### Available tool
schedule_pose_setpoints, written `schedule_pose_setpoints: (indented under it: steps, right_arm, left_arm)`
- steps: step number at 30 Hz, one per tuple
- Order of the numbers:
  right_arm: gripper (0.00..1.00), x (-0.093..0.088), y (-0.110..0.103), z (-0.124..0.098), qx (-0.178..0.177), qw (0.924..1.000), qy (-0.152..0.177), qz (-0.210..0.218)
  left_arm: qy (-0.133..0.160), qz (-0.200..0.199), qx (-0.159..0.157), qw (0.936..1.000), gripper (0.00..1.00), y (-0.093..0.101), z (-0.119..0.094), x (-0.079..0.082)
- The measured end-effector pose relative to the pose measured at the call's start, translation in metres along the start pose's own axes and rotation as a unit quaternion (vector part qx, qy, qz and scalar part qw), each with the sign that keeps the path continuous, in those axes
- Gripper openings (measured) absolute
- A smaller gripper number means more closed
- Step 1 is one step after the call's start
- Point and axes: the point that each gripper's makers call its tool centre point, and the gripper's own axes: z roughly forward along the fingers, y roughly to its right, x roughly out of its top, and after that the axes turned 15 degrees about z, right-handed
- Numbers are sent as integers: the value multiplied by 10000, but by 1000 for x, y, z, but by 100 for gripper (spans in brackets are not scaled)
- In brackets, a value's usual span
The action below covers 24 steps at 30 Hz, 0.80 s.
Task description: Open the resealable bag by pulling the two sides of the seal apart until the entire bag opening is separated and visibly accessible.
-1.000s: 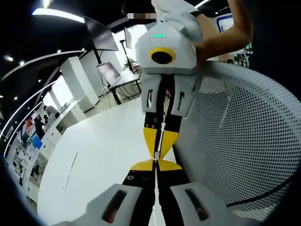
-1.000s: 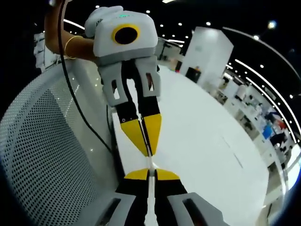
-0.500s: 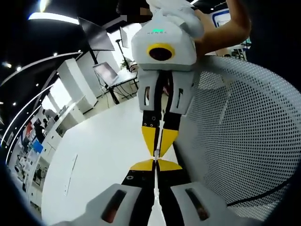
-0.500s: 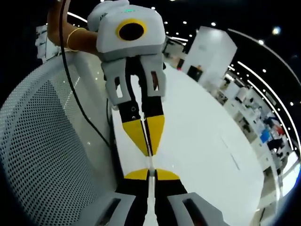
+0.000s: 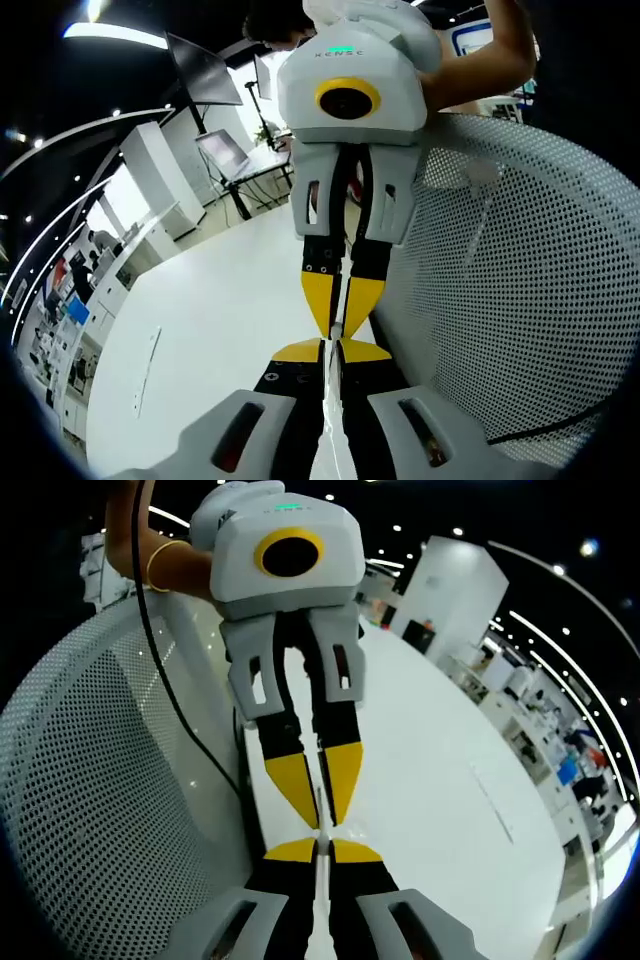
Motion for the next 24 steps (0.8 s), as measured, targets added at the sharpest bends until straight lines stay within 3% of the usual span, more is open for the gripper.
schedule_pose_setpoints:
  steps: [24]
  right_arm:
    - [0, 4, -2, 1, 84, 9997, 121, 170]
  left_arm:
    - [90, 19, 63, 9999, 0, 1, -10, 5]
